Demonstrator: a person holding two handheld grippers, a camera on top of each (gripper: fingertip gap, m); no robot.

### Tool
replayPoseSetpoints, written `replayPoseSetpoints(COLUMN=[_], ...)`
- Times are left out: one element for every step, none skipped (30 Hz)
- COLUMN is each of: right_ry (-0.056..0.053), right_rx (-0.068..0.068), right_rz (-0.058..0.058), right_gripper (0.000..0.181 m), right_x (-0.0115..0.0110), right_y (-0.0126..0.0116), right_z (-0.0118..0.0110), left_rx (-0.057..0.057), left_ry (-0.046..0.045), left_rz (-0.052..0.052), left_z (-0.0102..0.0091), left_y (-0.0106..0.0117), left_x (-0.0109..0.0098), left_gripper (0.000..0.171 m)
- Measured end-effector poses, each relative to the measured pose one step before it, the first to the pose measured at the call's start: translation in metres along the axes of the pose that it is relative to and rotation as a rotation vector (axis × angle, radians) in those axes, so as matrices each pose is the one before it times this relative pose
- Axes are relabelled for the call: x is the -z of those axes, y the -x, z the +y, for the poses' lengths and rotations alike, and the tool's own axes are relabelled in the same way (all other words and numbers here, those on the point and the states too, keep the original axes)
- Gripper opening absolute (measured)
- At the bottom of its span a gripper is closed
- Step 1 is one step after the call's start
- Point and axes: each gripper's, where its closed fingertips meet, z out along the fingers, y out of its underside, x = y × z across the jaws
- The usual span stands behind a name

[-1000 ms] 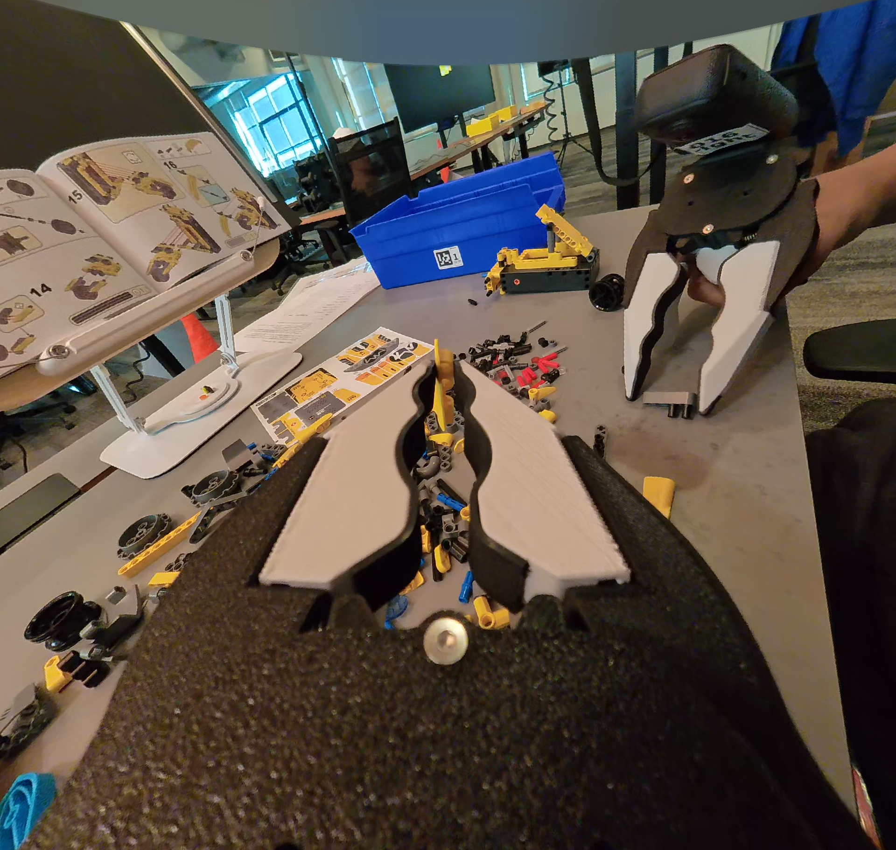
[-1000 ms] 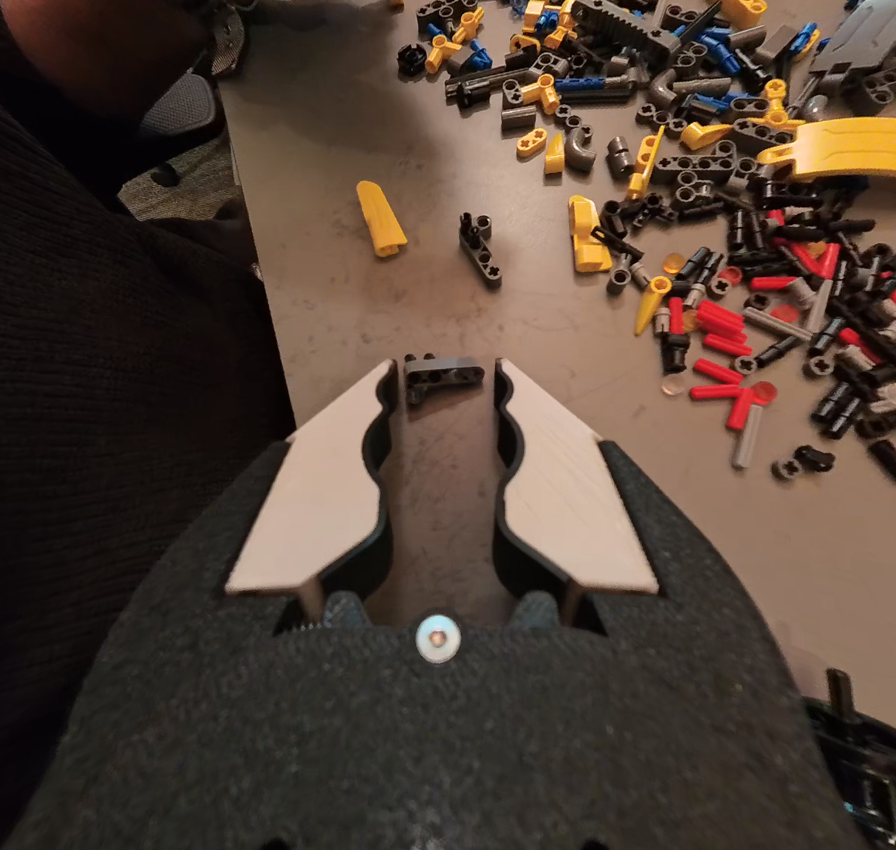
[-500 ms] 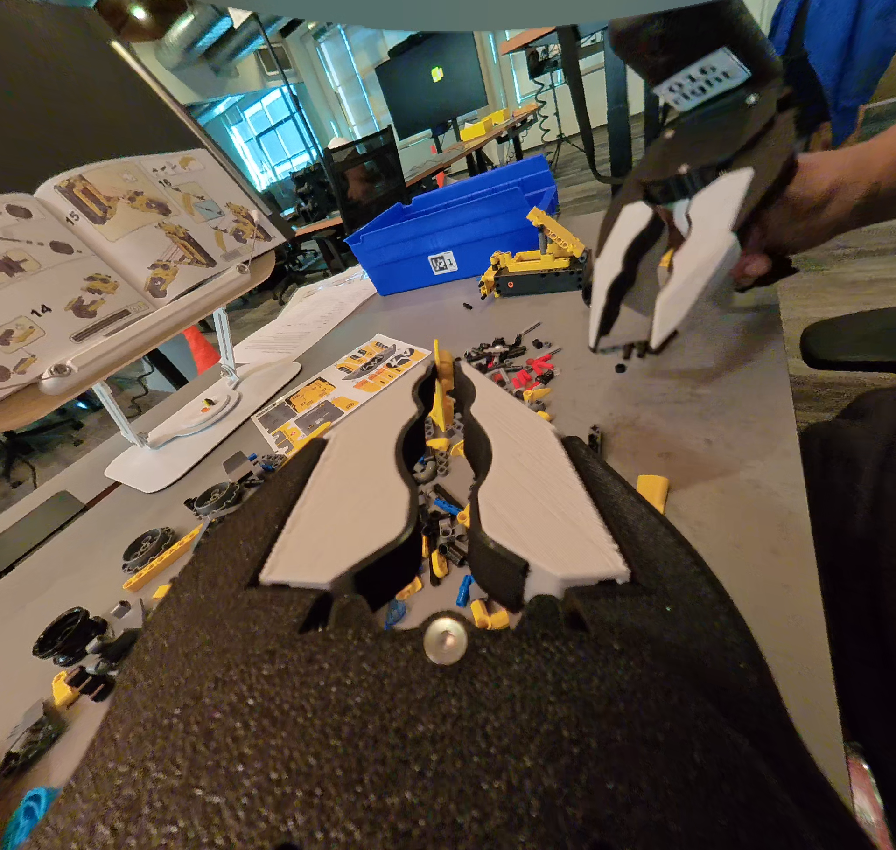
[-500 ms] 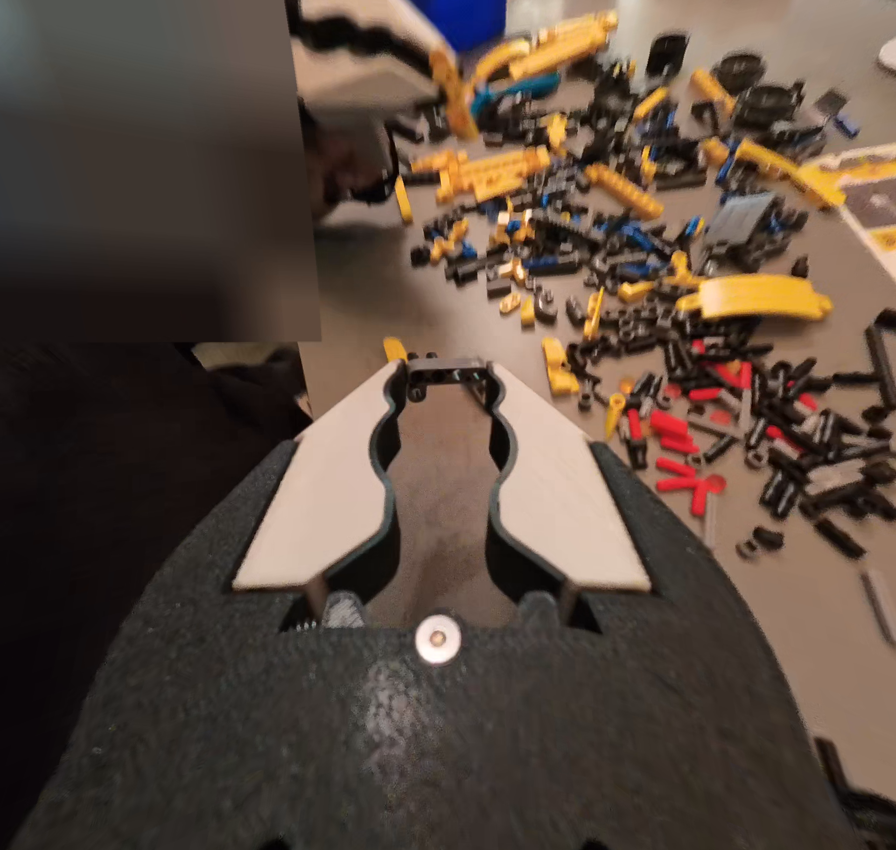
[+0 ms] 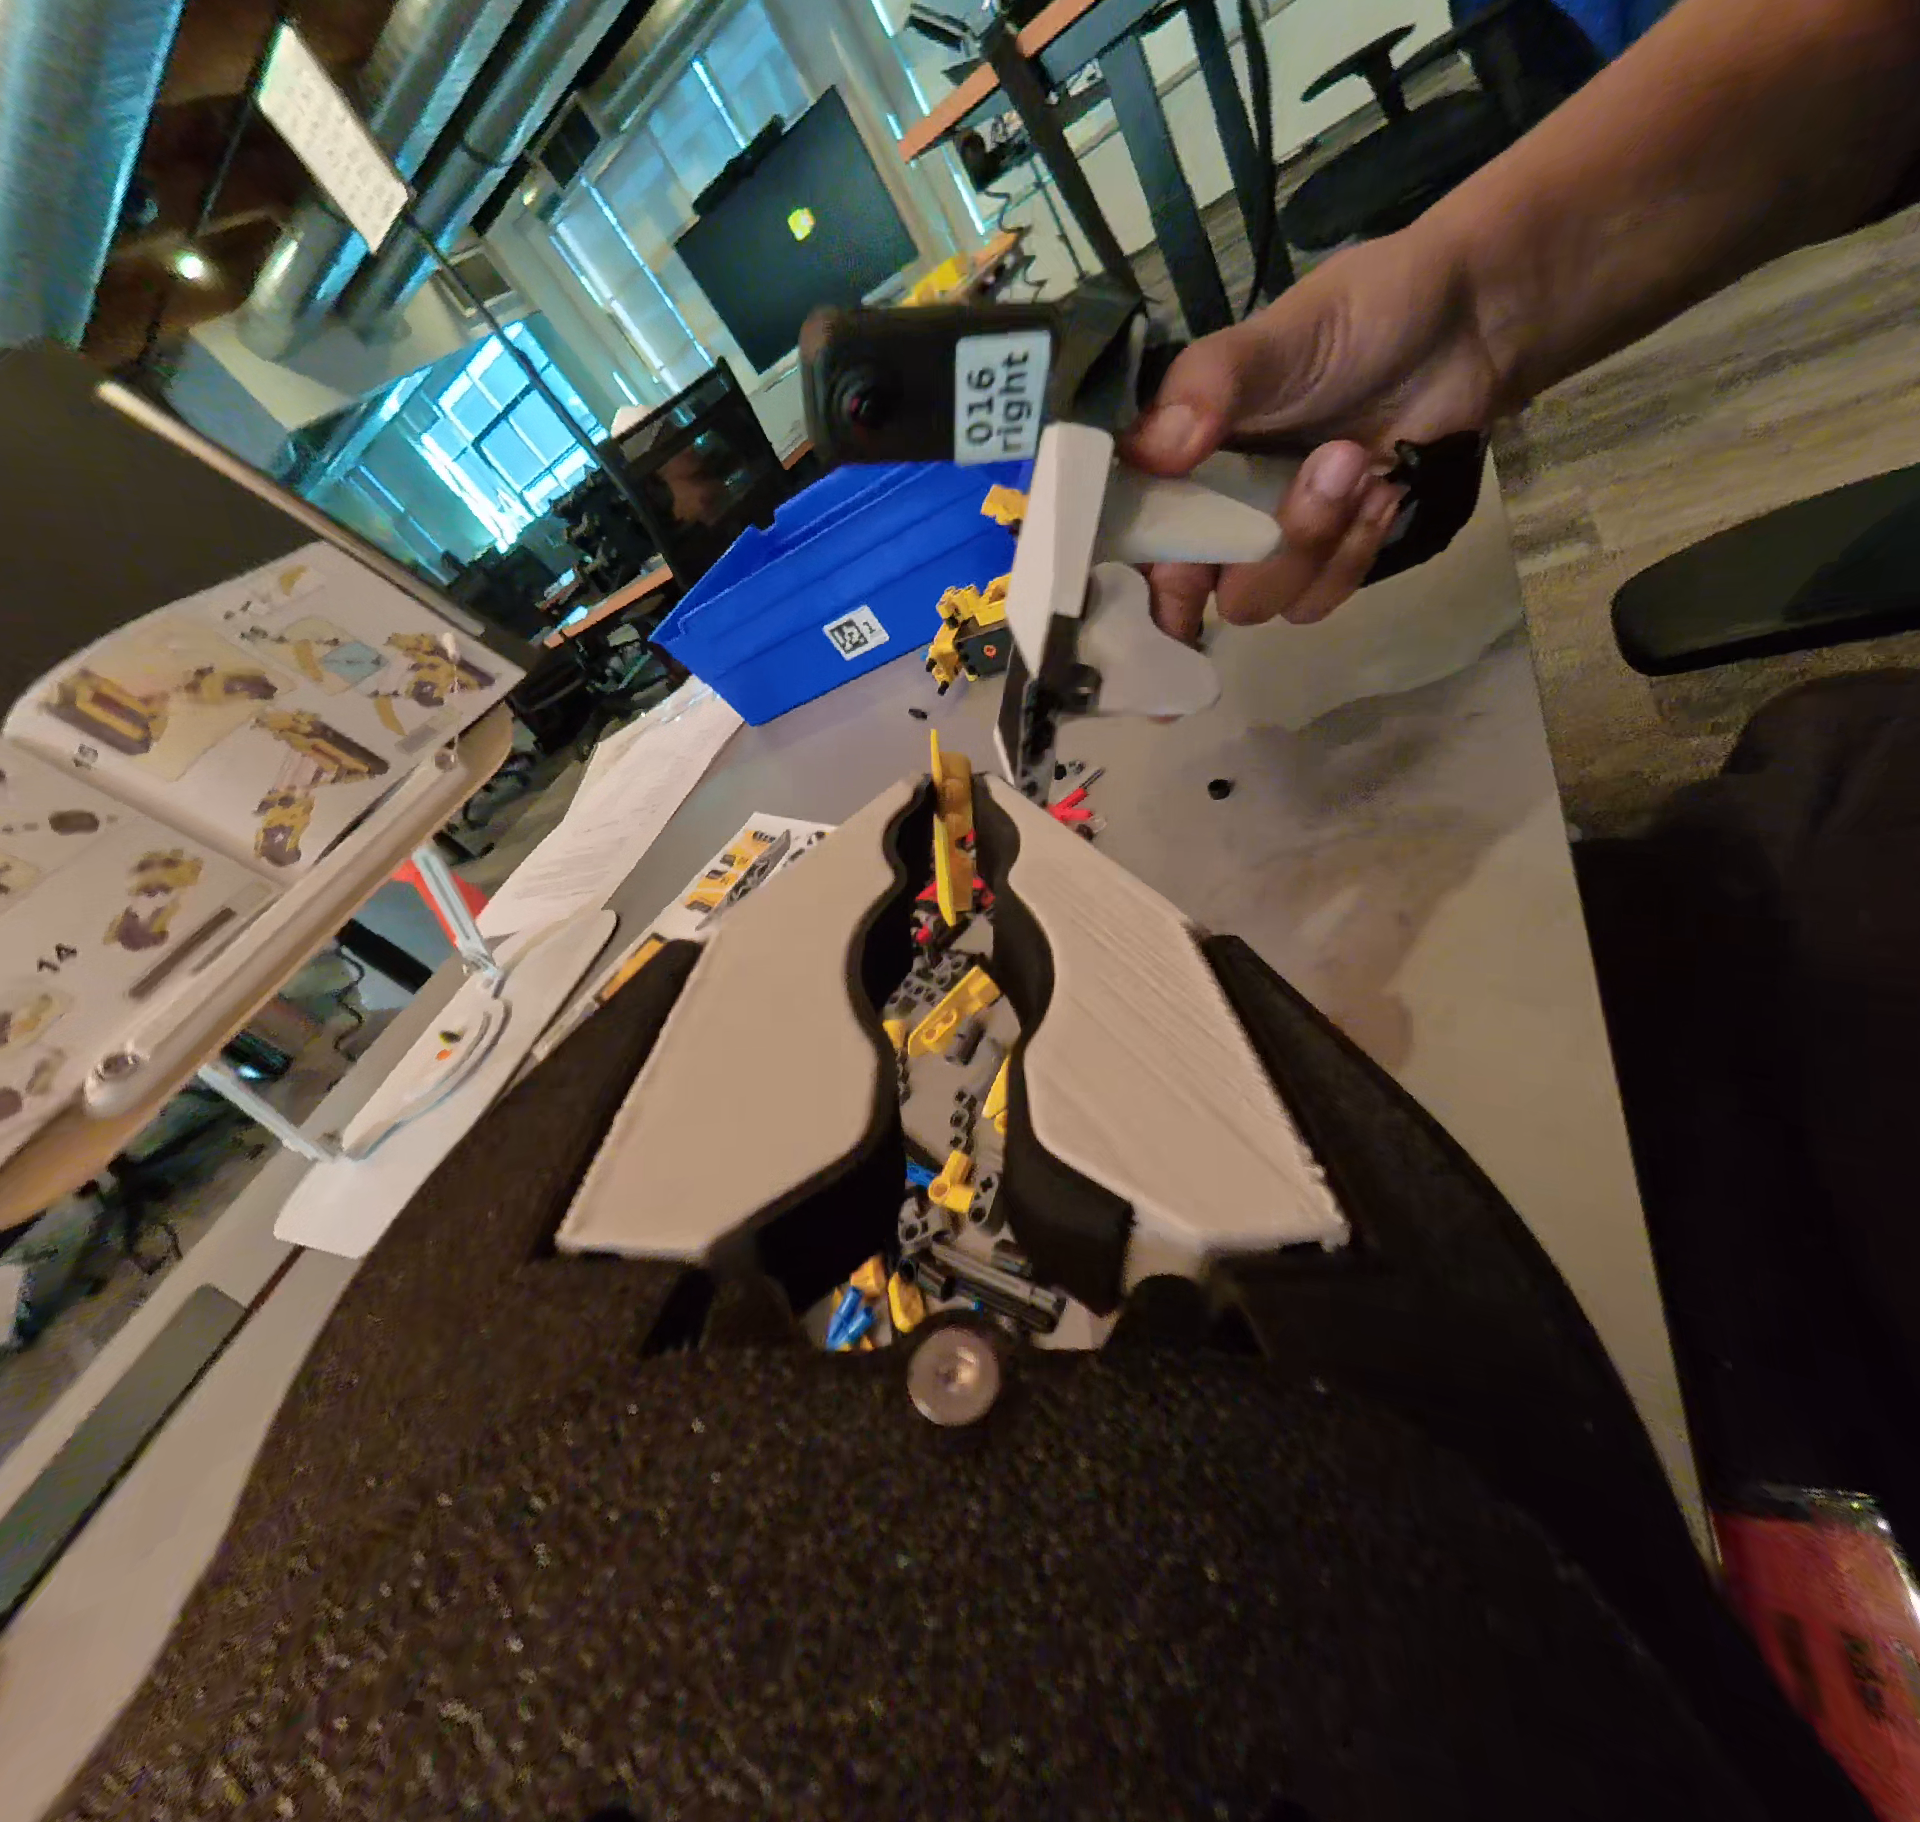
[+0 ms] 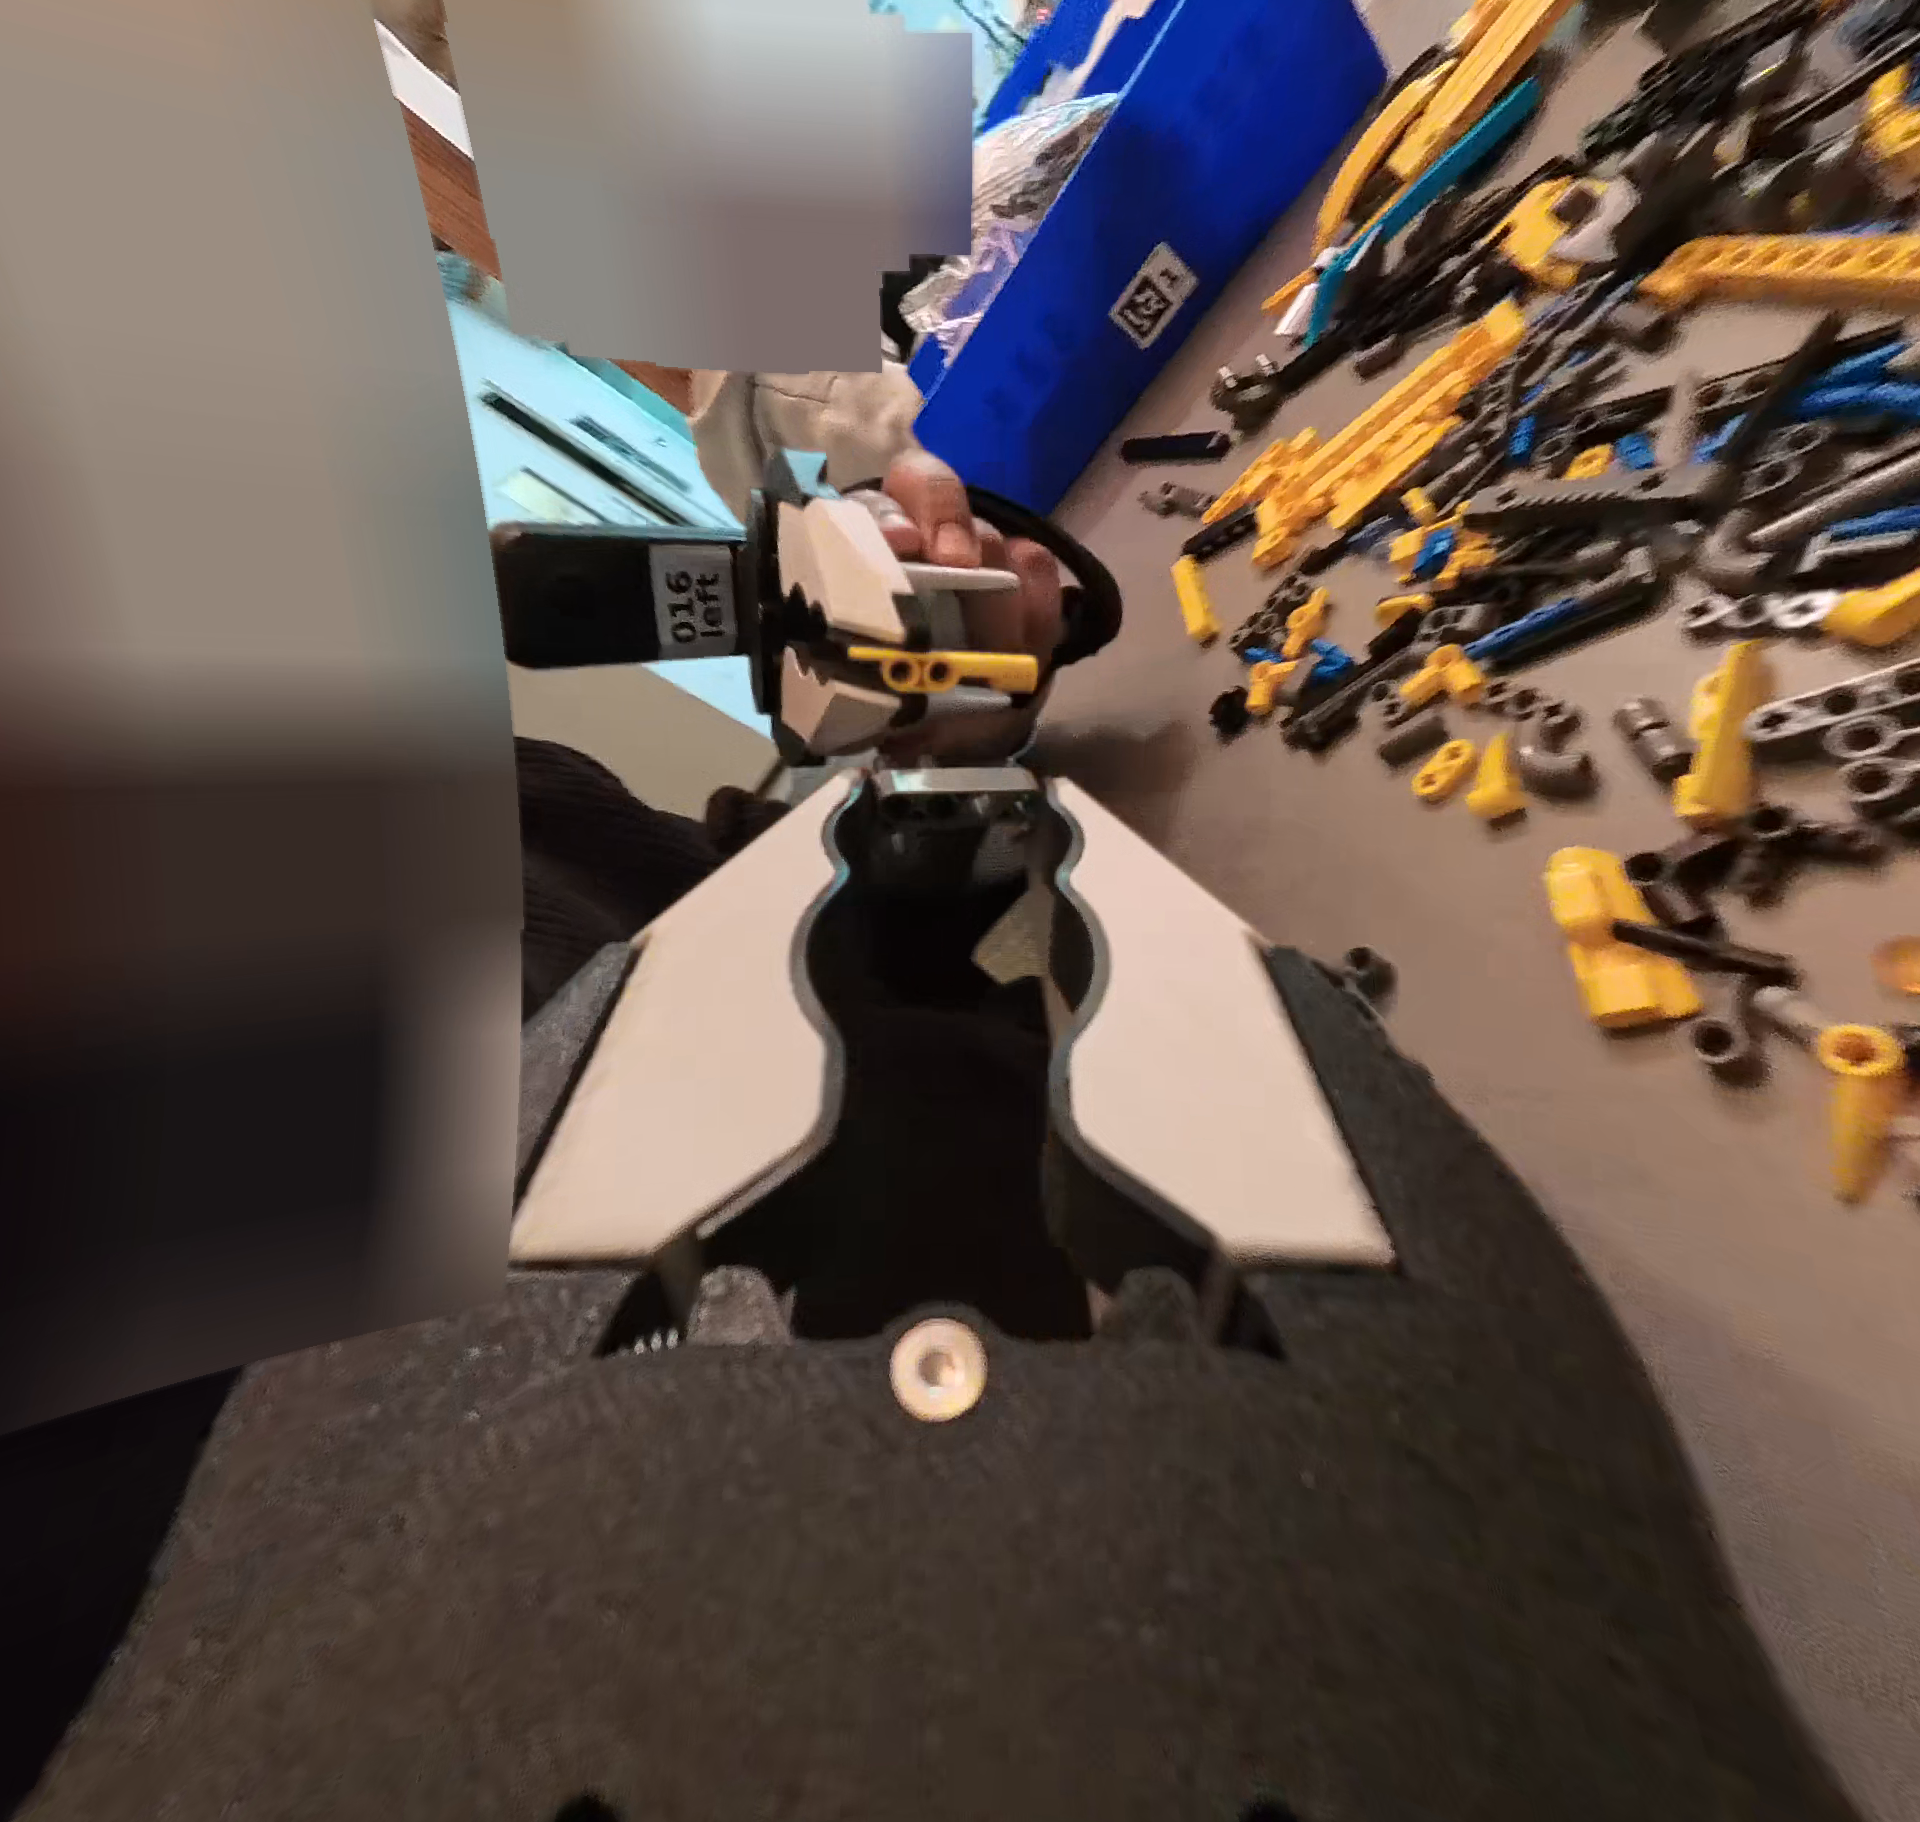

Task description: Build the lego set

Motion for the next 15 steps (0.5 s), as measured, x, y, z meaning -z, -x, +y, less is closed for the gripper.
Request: replayPoseSetpoints(right_ry=[-0.0043,-0.0028,0.0,0.0007,0.0,-0.0007,-0.0003,-0.0014,-0.0015,-0.0021,-0.0023,-0.001,-0.0008,-0.0029,-0.004], right_rx=[-0.0198,-0.0097,-0.0024,-0.0003,-0.0047,-0.009,-0.0112,-0.009,-0.0056,-0.0078,-0.0115,-0.0083,-0.0046,-0.0084,-0.0098], right_rz=[-0.0272,-0.016,-0.0058,-0.0045,-0.0077,-0.0126,-0.0127,-0.0056,-0.0032,-0.0085,-0.0098,-0.0038,-0.003,-0.0097,-0.0122], right_gripper=[0.032,0.034,0.032,0.035,0.035,0.034,0.034,0.034,0.034,0.035,0.034,0.034,0.034,0.034,0.034], right_x=[-0.001,-0.00057,-0.00033,-0.00028,-0.00027,-0.00032,-0.00027,0.0001,0.00047,0.00068,0.00063,0.00073,0.00061,0.00078,0.00095], right_y=[0.00218,0.00071,-0.00068,-0.00068,-0.00047,0.00019,0.00001,-0.00114,-0.00135,-0.00066,-0.00033,-0.00098,-0.00078,0.00039,0.00108], right_z=[0.00075,0.0006,0.00092,0.00112,0.00115,0.00126,0.00152,0.00121,0.00103,0.00066,0.00041,0.00048,0.00029,-0.0003,-0.00084], left_rx=[-0.0234,-0.0228,-0.027,-0.0282,-0.0189,-0.008,-0.0008,0.0007,0.007,0.0111,0.0053,-0.0033,-0.0041,-0.01,-0.0185], left_ry=[-0.0012,0.00313,0.00792,0.00609,0.00164,-0.00235,-0.00297,-0.00653,-0.00748,-0.00823,-0.01012,-0.00691,0.00486,0.00966,0.00474], left_rz=[0.0096,0.0111,0.0064,0.0034,0.0078,0.0106,0.0074,-0.0014,-0.0042,-0.0049,-0.0101,-0.0075,0.0075,0.0087,0.0031], left_z=[-0.00315,-0.00253,-0.00149,-0.00129,-0.0014,-0.00122,-0.00052,-0.00036,-0.00007,-0.00013,-0.00056,-0.00047,0.00072,0.00109,0.00047], left_y=[-0.0041,-0.00474,-0.00398,-0.00344,-0.00306,-0.00274,-0.00147,0.00033,0.00127,0.00161,0.00202,0.00102,-0.00124,-0.00177,-0.00148], left_x=[-0.00071,-0.00118,-0.00125,-0.00118,-0.00099,-0.00093,-0.0009,-0.00036,-0.00021,0.0,0.00029,0.0002,-0.00075,-0.00107,-0.00078], left_gripper=[0.005,0.005,0.005,0.005,0.005,0.004,0.004,0.005,0.005,0.005,0.004,0.004,0.005,0.005,0.005])
